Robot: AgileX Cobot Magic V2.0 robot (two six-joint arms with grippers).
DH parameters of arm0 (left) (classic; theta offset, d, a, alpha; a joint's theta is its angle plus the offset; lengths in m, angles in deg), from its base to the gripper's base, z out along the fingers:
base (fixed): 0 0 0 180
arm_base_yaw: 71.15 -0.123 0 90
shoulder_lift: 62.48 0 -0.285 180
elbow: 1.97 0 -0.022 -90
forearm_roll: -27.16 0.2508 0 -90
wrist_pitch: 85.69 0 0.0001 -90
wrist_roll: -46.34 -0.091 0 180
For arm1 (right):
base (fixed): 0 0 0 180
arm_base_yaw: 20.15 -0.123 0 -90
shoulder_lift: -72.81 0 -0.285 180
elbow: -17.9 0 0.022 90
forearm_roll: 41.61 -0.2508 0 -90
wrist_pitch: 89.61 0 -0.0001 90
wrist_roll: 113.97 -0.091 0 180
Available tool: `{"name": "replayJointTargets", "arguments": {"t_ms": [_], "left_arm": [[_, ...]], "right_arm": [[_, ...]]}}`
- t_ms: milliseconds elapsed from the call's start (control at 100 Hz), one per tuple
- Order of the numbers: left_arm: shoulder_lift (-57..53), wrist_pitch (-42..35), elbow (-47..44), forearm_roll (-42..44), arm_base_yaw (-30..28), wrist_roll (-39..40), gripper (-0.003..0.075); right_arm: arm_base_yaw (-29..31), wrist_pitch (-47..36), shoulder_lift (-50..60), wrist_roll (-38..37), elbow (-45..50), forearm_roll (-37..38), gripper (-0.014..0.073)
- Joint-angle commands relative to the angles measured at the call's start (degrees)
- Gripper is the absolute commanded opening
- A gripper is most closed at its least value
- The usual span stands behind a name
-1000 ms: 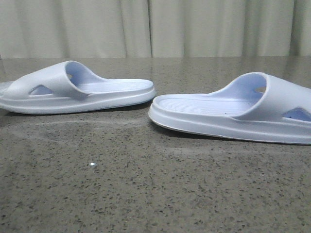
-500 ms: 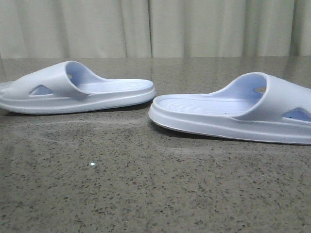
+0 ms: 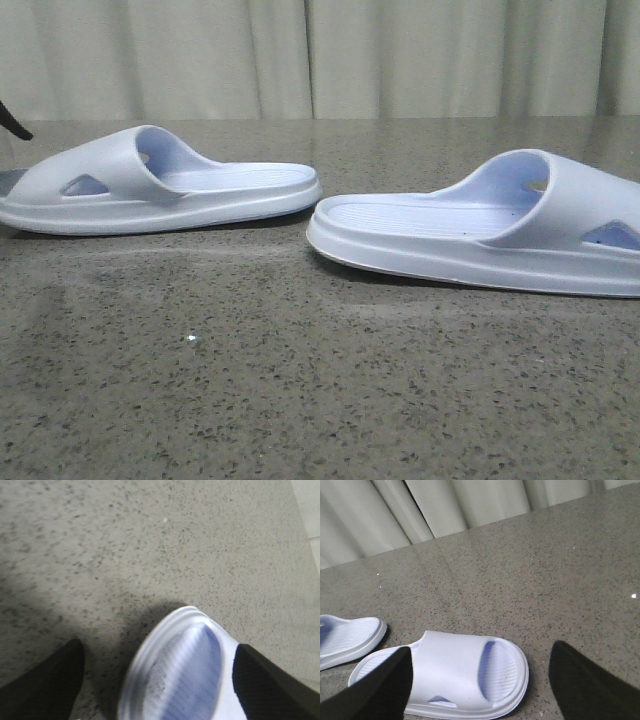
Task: Insert blue slippers together front up
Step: 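Lower the left gripper onto the slipper's toe rim and close, then lift the gripped slipper up off the table with the left gripper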
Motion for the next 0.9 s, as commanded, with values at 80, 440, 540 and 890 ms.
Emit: {"name": "replayJointTargets", "arguments": {"t_ms": [80,440,540,890], "left_arm": [[2.46,2.04,1.12,-1.19,3.59,-0.14,0.0548],[5.55,2.70,1.12,-1.19,4.30,-0.29,0.0337],[5.55,2.80,1.12,-1.19,4.30,-0.29,0.0210],[5.55,1.22,1.12,-1.19,4.30,-3.31,0.0017]], "right_arm": [[0.54,-4.70,-1.14,-0.04,-1.94,-0.31,0.0493],[0.54,-4.58,-1.14,-0.04,-1.94,-0.31,0.0493],[0.54,-4.58,-1.14,-0.04,-1.94,-0.31,0.0493],[0.54,-4.58,-1.14,-0.04,-1.94,-0.31,0.0493]]}}
